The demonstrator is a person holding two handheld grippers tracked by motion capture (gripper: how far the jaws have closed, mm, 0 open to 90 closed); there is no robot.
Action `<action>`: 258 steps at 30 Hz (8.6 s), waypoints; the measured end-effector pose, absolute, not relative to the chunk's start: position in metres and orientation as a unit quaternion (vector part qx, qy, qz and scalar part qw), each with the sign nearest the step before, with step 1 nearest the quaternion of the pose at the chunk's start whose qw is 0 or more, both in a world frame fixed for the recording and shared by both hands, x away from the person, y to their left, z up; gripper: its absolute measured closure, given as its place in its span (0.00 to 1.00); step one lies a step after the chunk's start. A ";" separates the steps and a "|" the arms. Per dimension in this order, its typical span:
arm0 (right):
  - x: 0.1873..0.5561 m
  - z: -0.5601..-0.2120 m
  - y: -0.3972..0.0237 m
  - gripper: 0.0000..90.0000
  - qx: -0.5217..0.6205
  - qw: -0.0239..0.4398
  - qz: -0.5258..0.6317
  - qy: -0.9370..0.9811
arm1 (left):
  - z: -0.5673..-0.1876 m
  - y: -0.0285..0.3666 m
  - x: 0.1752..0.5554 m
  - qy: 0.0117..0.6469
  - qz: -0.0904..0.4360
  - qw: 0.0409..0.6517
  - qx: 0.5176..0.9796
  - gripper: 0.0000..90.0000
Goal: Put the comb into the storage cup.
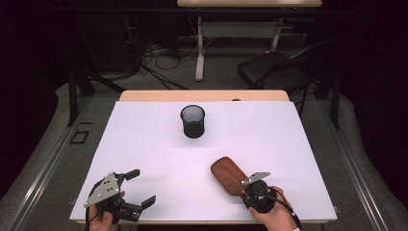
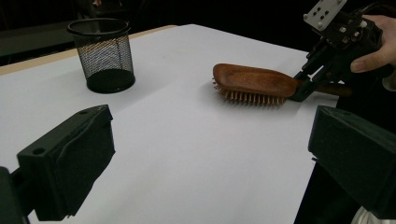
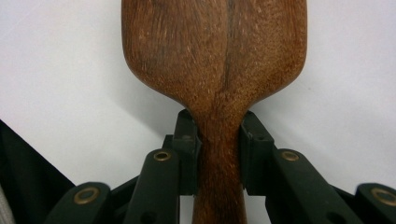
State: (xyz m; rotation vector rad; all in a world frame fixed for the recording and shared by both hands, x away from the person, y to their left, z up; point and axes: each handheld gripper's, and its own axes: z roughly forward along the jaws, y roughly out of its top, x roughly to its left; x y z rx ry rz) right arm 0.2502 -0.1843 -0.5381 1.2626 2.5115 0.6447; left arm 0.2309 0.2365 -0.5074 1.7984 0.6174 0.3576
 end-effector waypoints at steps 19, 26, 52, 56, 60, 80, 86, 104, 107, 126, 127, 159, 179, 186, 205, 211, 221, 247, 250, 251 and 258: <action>0.243 -0.539 -0.184 0.80 0.423 0.166 0.226 0.862 | -0.507 0.237 0.231 0.265 0.154 0.567 0.765 0.01; 0.242 -0.537 -0.184 0.80 0.420 0.179 0.237 0.858 | -0.507 0.237 0.231 0.263 0.152 0.567 0.765 0.01; 0.238 -0.529 -0.182 0.80 0.413 0.214 0.284 0.839 | -0.508 0.238 0.233 0.264 0.148 0.566 0.766 0.01; 0.239 -0.525 -0.183 0.80 0.412 0.220 0.298 0.833 | -0.509 0.238 0.234 0.267 0.148 0.567 0.765 0.01; 0.239 -0.521 -0.182 0.80 0.410 0.231 0.314 0.825 | -0.509 0.238 0.234 0.269 0.149 0.567 0.765 0.01; 0.254 -0.508 -0.167 0.80 0.397 0.242 0.343 0.816 | -0.509 0.240 0.237 0.283 0.151 0.573 0.754 0.00; 0.263 -0.502 -0.162 0.80 0.395 0.241 0.353 0.813 | -0.510 0.241 0.238 0.290 0.148 0.567 0.757 0.00; 0.292 -0.481 -0.147 0.80 0.394 0.260 0.398 0.787 | -0.511 0.243 0.238 0.296 0.142 0.571 0.752 0.00; 0.297 -0.480 -0.147 0.80 0.396 0.263 0.406 0.781 | -0.511 0.244 0.238 0.299 0.142 0.572 0.751 0.01; 0.317 -0.480 -0.146 0.80 0.389 0.299 0.435 0.755 | -0.515 0.241 0.243 0.312 0.128 0.569 0.750 0.00; 0.317 -0.480 -0.146 0.80 0.389 0.299 0.435 0.755 | -0.515 0.241 0.243 0.312 0.128 0.569 0.750 0.00; 0.314 -0.488 -0.138 0.80 0.370 0.312 0.453 0.749 | -0.509 0.231 0.281 0.381 0.062 0.573 0.723 0.01; 0.308 -0.484 -0.134 0.80 0.363 0.314 0.462 0.746 | -0.471 0.207 0.321 0.378 0.020 0.588 0.715 0.01; 0.307 -0.483 -0.135 0.80 0.364 0.315 0.465 0.743 | -0.463 0.199 0.328 0.371 0.019 0.592 0.715 0.01; 0.304 -0.482 -0.134 0.80 0.358 0.320 0.470 0.740 | -0.443 0.173 0.351 0.377 -0.006 0.594 0.710 0.01; 0.303 -0.482 -0.132 0.80 0.355 0.320 0.470 0.742 | -0.436 0.162 0.360 0.374 -0.020 0.594 0.712 0.01; 0.301 -0.482 -0.130 0.80 0.351 0.319 0.474 0.742 | -0.429 0.147 0.370 0.377 -0.026 0.586 0.717 0.03; 0.298 -0.480 -0.128 0.80 0.345 0.320 0.479 0.741 | -0.422 0.108 0.392 0.379 -0.048 0.573 0.725 0.05; 0.298 -0.480 -0.127 0.80 0.345 0.320 0.480 0.740 | -0.423 0.107 0.394 0.383 -0.054 0.575 0.721 0.06; 0.298 -0.480 -0.127 0.80 0.344 0.321 0.481 0.740 | -0.424 0.106 0.395 0.384 -0.056 0.574 0.721 0.06; 0.297 -0.480 -0.126 0.80 0.342 0.320 0.482 0.740 | -0.427 0.101 0.398 0.384 -0.072 0.571 0.722 0.07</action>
